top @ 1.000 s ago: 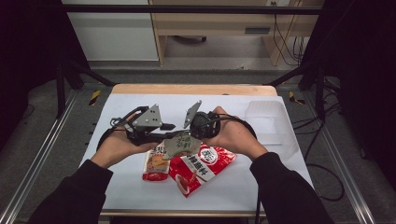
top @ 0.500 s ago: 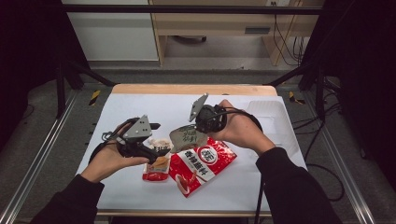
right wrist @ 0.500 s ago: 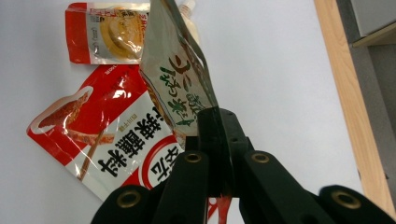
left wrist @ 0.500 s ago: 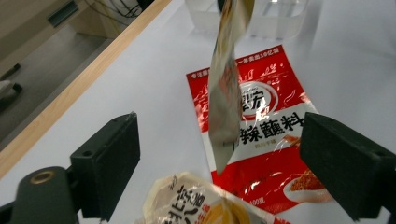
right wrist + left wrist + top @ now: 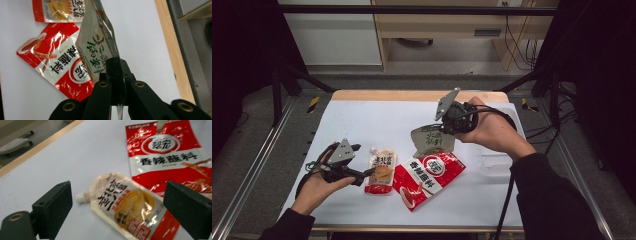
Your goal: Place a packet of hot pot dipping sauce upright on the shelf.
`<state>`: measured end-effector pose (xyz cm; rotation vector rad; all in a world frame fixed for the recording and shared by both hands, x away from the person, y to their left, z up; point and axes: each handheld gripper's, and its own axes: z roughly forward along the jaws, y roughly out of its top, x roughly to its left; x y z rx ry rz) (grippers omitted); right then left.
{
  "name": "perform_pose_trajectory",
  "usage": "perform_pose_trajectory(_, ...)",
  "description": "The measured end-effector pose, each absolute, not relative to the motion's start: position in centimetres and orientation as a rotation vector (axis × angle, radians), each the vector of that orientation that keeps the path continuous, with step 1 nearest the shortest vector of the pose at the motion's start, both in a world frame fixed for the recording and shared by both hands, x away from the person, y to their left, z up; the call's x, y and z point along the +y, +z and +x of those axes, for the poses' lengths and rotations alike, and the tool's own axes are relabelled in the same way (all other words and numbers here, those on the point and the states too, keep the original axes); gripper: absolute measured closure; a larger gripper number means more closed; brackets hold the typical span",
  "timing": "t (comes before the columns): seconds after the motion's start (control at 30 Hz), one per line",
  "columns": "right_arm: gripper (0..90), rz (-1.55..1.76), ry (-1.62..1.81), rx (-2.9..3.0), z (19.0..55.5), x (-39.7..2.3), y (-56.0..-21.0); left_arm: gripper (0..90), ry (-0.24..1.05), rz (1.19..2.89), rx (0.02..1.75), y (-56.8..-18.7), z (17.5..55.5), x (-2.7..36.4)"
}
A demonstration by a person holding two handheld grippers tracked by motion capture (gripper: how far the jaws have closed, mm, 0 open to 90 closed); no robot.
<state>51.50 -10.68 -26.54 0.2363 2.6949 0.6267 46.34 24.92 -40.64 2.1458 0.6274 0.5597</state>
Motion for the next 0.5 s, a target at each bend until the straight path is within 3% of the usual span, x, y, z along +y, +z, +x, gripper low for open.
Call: perform_pose_trajectory(0.5, 90.0, 0.310, 0.616, 2.640, 51.0, -14.3, -24.0, 7.9, 0.637, 2.110, 0.850, -44.5, 46.4, 29.7)
